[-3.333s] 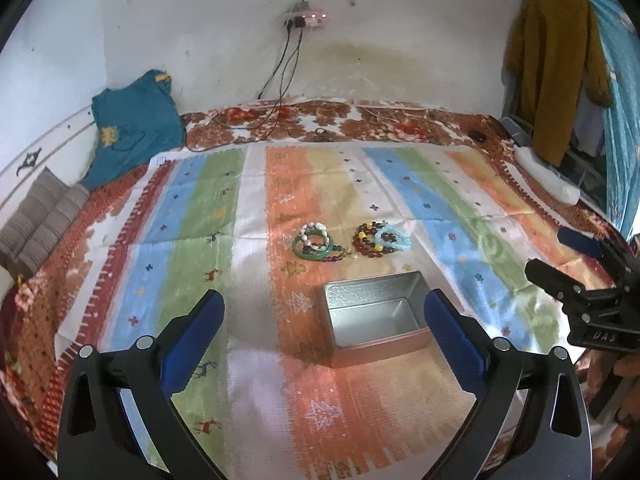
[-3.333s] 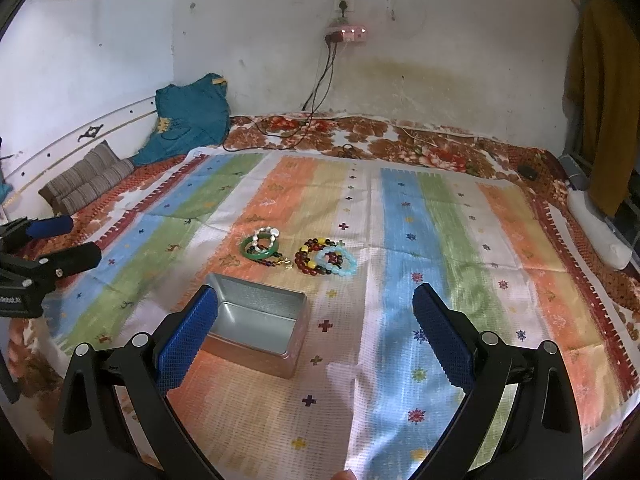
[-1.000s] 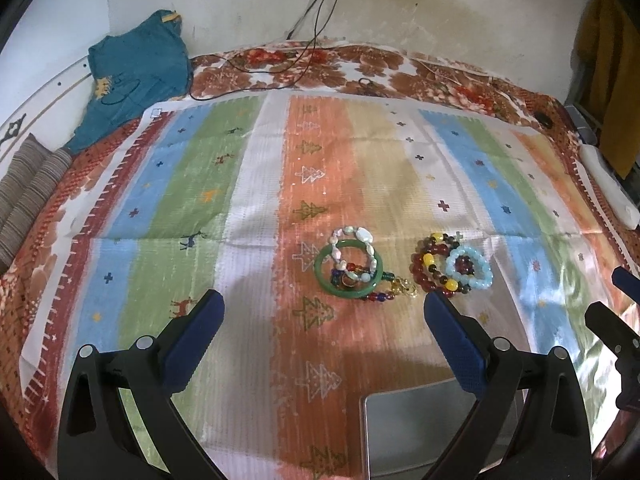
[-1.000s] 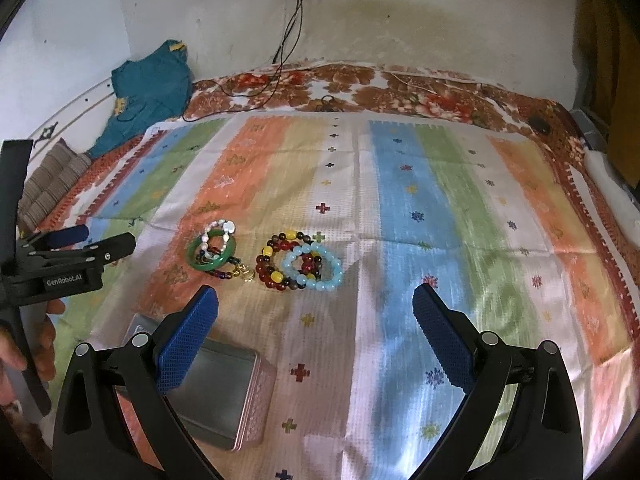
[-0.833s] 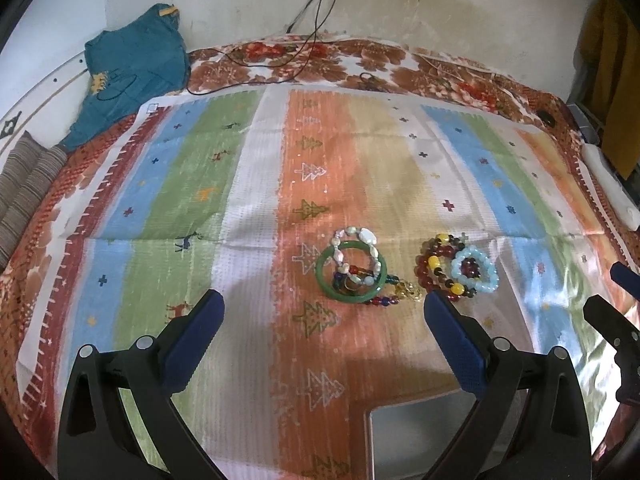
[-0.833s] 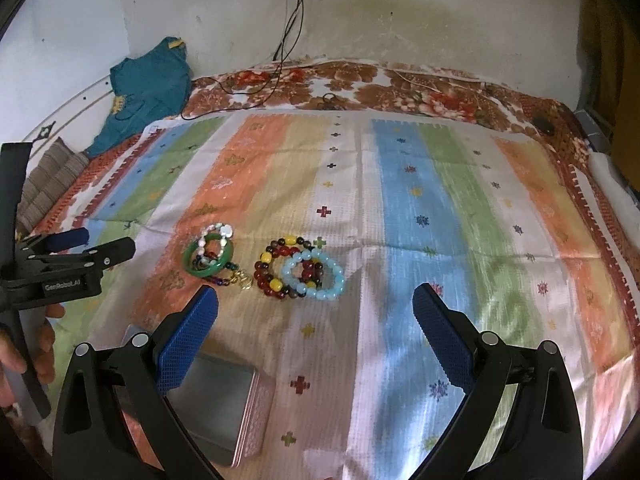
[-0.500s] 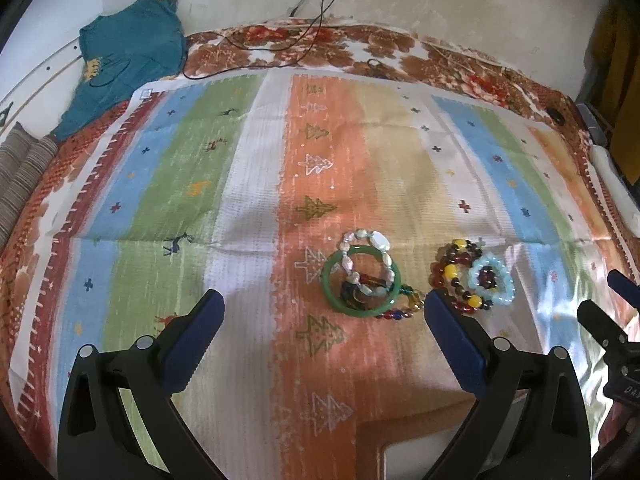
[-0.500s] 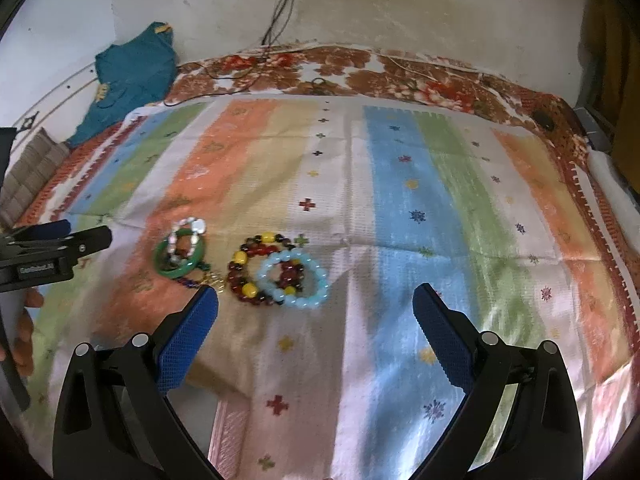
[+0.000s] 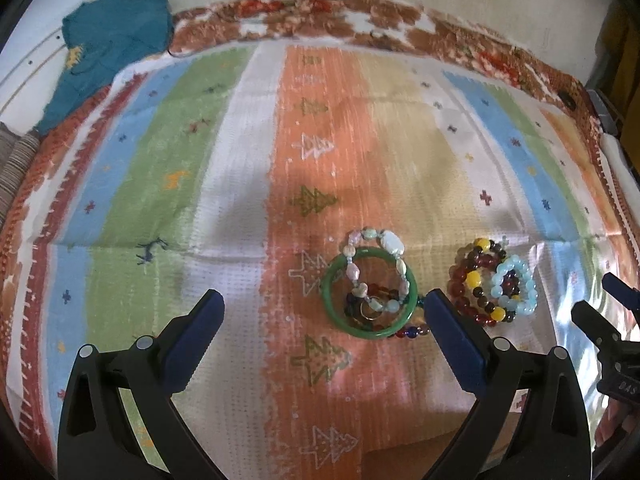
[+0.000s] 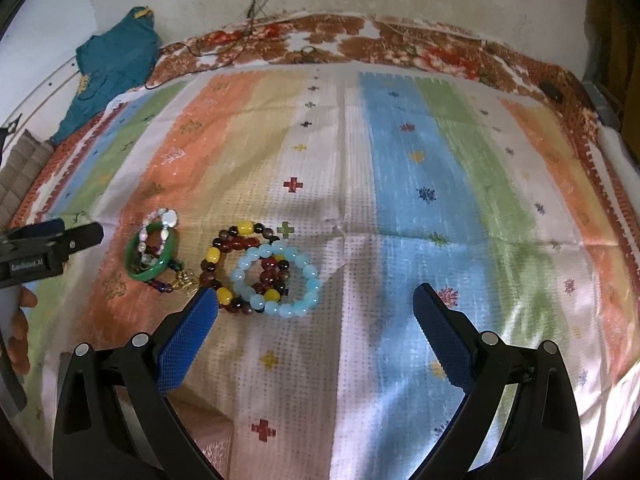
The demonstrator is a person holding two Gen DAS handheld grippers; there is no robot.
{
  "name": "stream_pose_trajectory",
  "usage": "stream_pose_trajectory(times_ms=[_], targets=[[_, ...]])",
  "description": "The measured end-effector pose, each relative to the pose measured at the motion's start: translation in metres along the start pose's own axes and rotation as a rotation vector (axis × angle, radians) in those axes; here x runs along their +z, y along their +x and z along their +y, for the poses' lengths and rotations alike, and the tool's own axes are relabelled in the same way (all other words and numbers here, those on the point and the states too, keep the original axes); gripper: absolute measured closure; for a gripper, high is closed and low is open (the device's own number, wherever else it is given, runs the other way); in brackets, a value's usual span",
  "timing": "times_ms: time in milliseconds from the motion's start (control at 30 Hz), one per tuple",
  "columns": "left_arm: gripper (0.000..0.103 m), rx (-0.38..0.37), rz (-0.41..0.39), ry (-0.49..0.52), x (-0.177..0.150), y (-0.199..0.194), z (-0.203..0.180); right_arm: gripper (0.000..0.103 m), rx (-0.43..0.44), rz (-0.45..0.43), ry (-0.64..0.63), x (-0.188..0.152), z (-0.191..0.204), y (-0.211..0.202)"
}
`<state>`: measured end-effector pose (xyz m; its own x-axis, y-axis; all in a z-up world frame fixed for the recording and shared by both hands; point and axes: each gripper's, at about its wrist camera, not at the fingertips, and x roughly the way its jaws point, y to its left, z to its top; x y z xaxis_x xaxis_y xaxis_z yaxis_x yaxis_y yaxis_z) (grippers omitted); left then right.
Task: Organize jewelry
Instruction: 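Grasp the white bead bracelet with the left tool while the right tool grasps the light blue bead bracelet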
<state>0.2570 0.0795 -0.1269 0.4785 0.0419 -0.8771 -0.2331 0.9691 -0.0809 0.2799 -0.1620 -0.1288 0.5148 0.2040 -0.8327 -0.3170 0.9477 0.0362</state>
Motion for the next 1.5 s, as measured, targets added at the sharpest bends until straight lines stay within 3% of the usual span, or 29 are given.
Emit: stream_pose_trajectory(times_ms=[433, 667, 867, 1000, 1100, 1233, 1400, 1500], targets=[[0.006, 0.033, -0.004, 0.027, 0.013, 0.039, 0.002, 0.004, -0.027, 0.09, 0.06, 0.003, -0.014, 0.036], [0.006, 0.016, -0.005, 0.017, 0.02, 0.047, 0.005, 0.005, -0.03, 0.118, 0.069, 0.005, -0.016, 0.05], [0.007, 0.017, 0.007, 0.035, 0.025, 0.056, 0.001, 0.014, -0.035, 0.146, 0.06, 0.007, -0.012, 0.061], [0.011, 0.024, 0.016, 0.043, 0.023, 0.065, -0.003, 0.024, -0.044, 0.16, 0.051, 0.007, -0.011, 0.068], [0.021, 0.03, 0.015, 0.04, 0.023, 0.071, -0.003, 0.031, -0.053, 0.162, 0.05, 0.009, -0.01, 0.072], [0.023, 0.014, 0.018, 0.011, 0.025, 0.074, -0.001, 0.038, -0.064, 0.161, 0.036, 0.011, -0.009, 0.074], [0.027, 0.009, 0.014, 0.01, 0.025, 0.077, 0.0, 0.059, -0.066, 0.161, 0.01, 0.01, -0.005, 0.076], [0.035, -0.021, 0.026, -0.049, 0.024, 0.08, 0.01, 0.072, -0.063, 0.162, -0.002, 0.011, -0.002, 0.075]])
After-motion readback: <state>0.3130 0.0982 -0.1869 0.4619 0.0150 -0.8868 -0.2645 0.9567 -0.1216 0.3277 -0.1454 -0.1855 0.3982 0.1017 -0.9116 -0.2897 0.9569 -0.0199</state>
